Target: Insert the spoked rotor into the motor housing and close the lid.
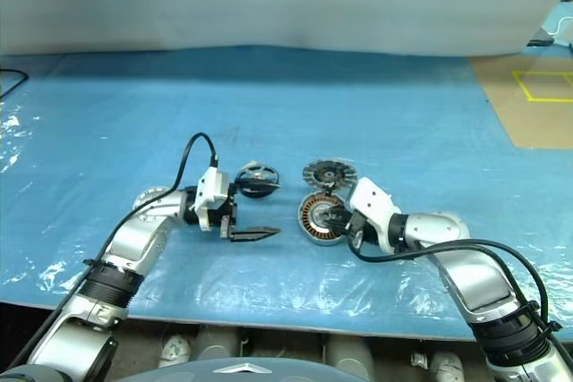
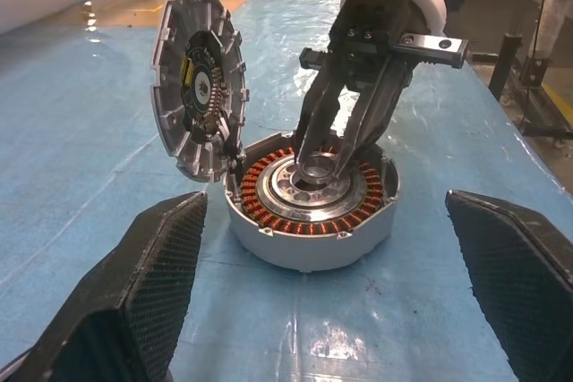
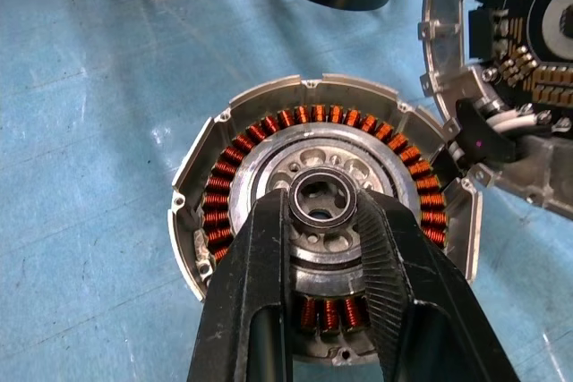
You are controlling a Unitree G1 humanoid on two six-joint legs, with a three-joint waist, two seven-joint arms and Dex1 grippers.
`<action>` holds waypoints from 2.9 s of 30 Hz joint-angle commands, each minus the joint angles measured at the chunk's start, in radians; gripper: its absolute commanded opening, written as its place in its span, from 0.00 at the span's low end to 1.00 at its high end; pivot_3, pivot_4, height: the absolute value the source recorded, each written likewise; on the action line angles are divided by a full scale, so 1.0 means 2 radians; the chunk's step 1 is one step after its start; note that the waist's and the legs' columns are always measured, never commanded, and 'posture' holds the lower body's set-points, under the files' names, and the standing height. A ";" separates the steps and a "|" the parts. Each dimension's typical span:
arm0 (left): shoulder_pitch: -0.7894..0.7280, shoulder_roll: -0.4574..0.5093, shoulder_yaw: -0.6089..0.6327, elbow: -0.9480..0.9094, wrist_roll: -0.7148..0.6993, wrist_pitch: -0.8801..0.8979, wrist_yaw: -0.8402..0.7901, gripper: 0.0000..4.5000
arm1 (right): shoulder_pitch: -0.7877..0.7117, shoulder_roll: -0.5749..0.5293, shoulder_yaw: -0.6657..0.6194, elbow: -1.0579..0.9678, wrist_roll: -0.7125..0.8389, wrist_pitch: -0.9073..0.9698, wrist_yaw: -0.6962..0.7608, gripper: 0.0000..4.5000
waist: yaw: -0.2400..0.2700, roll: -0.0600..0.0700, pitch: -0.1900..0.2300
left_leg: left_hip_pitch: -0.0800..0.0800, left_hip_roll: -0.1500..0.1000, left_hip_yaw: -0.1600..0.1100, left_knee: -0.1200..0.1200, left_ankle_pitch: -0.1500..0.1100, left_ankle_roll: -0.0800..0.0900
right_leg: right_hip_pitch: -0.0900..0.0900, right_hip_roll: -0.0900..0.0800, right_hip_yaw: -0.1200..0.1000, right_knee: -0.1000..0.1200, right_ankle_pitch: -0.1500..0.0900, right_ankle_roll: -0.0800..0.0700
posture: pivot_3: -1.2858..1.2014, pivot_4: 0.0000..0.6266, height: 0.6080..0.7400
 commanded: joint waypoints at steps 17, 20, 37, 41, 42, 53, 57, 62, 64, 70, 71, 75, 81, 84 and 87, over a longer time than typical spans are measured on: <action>-0.025 -0.009 0.003 0.036 0.006 -0.023 -0.005 1.00 | 0.001 0.010 0.005 0.031 -0.020 -0.027 -0.012 0.14 | 0.001 0.000 0.000 | 0.001 0.000 0.000 0.001 0.000 0.000 | 0.001 0.000 0.000 0.001 0.000 0.000 | 0.52 0.24 1.00; -0.026 -0.010 0.004 0.037 0.006 -0.023 -0.004 1.00 | 0.001 0.010 0.007 0.034 -0.021 -0.030 -0.011 0.14 | 0.001 0.000 0.000 | 0.001 0.000 0.000 0.001 0.000 0.000 | 0.001 0.000 0.000 0.001 0.000 0.000 | 0.52 0.24 1.00; -0.032 -0.009 0.006 0.034 0.006 -0.009 0.001 1.00 | -0.008 0.028 -0.037 0.004 0.045 0.010 -0.009 0.69 | 0.001 0.000 0.000 | 0.001 0.000 0.000 0.000 0.000 0.000 | 0.001 0.000 0.000 0.000 0.000 0.000 | 0.52 0.24 1.00; -0.034 -0.011 0.007 0.047 0.007 -0.016 0.000 1.00 | -0.011 0.033 -0.040 -0.012 0.054 0.010 -0.013 0.69 | 0.001 0.000 0.000 | 0.001 0.000 0.000 0.000 0.000 0.000 | 0.001 0.000 0.000 0.000 0.000 0.000 | 0.52 0.24 1.00; -0.034 -0.011 0.007 0.051 0.008 -0.019 -0.002 1.00 | -0.013 0.032 -0.039 -0.013 0.053 0.008 -0.013 0.65 | 0.001 0.000 0.000 | 0.001 0.000 0.000 0.000 0.000 0.000 | 0.001 0.000 0.000 0.000 0.000 0.000 | 0.52 0.24 1.00; -0.034 -0.014 0.009 0.082 0.012 -0.045 -0.005 1.00 | -0.018 0.038 -0.013 0.010 0.019 -0.018 -0.021 0.01 | 0.001 0.000 0.000 | 0.001 0.000 0.000 0.000 0.000 0.000 | 0.001 0.000 0.000 0.000 0.000 0.000 | 0.52 0.24 1.00; -0.031 -0.012 0.009 0.081 0.013 -0.048 -0.006 1.00 | -0.024 0.029 0.002 0.016 0.003 -0.017 -0.013 0.01 | 0.001 0.000 0.000 | 0.000 0.000 0.000 0.000 0.000 0.000 | 0.001 0.000 0.000 0.000 0.000 0.000 | 0.52 0.24 1.00; -0.031 -0.008 0.011 0.075 0.010 -0.044 -0.007 1.00 | -0.021 0.010 0.025 0.029 -0.028 -0.036 0.002 0.01 | 0.001 0.000 0.000 | 0.000 0.000 0.000 0.000 0.000 0.000 | 0.001 0.000 0.000 0.000 0.000 0.000 | 0.52 0.24 1.00; -0.032 -0.006 0.011 0.073 0.010 -0.042 -0.007 1.00 | -0.017 0.002 0.031 0.035 -0.036 -0.040 0.008 0.01 | 0.001 0.000 0.000 | 0.001 0.000 0.000 0.000 0.000 0.000 | 0.001 0.000 0.000 0.000 0.000 0.000 | 0.52 0.24 1.00; -0.039 -0.006 0.013 0.079 0.010 -0.041 -0.004 1.00 | -0.013 -0.018 0.051 0.061 -0.073 -0.068 0.013 0.01 | 0.003 -0.001 -0.001 | 0.001 0.000 0.000 0.000 0.000 0.000 | 0.001 0.000 0.000 0.000 0.000 0.000 | 0.52 0.24 1.00; -0.040 -0.007 0.013 0.080 0.010 -0.041 -0.003 1.00 | -0.014 -0.016 0.046 0.059 -0.064 -0.064 0.015 0.01 | 0.003 -0.001 -0.001 | 0.001 0.000 0.000 0.000 0.000 0.000 | 0.002 0.000 0.000 0.000 0.000 0.000 | 0.52 0.24 1.00; -0.026 -0.003 0.030 0.068 -0.001 -0.034 0.010 1.00 | -0.001 -0.002 0.002 0.031 -0.015 -0.065 0.017 0.01 | 0.003 -0.001 -0.001 | 0.002 0.000 0.000 0.000 0.000 0.000 | 0.002 0.000 0.000 0.000 0.000 0.000 | 0.52 0.24 1.00; -0.014 0.007 0.060 0.050 -0.021 -0.013 0.026 1.00 | 0.006 0.010 -0.069 -0.037 0.100 0.020 0.020 0.01 | 0.002 -0.001 0.000 | 0.000 0.000 0.000 0.000 0.000 0.000 | 0.000 0.000 0.000 -0.001 0.000 0.000 | 0.52 0.24 1.00; -0.028 0.008 0.081 0.063 -0.036 0.009 0.034 1.00 | 0.012 -0.004 -0.096 -0.077 0.146 0.069 0.017 0.01 | 0.003 -0.001 0.000 | 0.000 0.000 0.000 0.000 0.000 0.000 | 0.000 0.000 0.000 -0.001 0.000 0.000 | 0.52 0.24 1.00; -0.052 0.013 0.095 0.087 -0.039 0.025 0.036 1.00 | 0.030 -0.022 -0.133 -0.112 0.179 0.101 0.014 0.01 | 0.007 -0.001 0.000 | 0.000 0.000 0.000 0.000 0.000 0.000 | 0.000 0.000 0.000 -0.001 0.000 0.000 | 0.52 0.24 1.00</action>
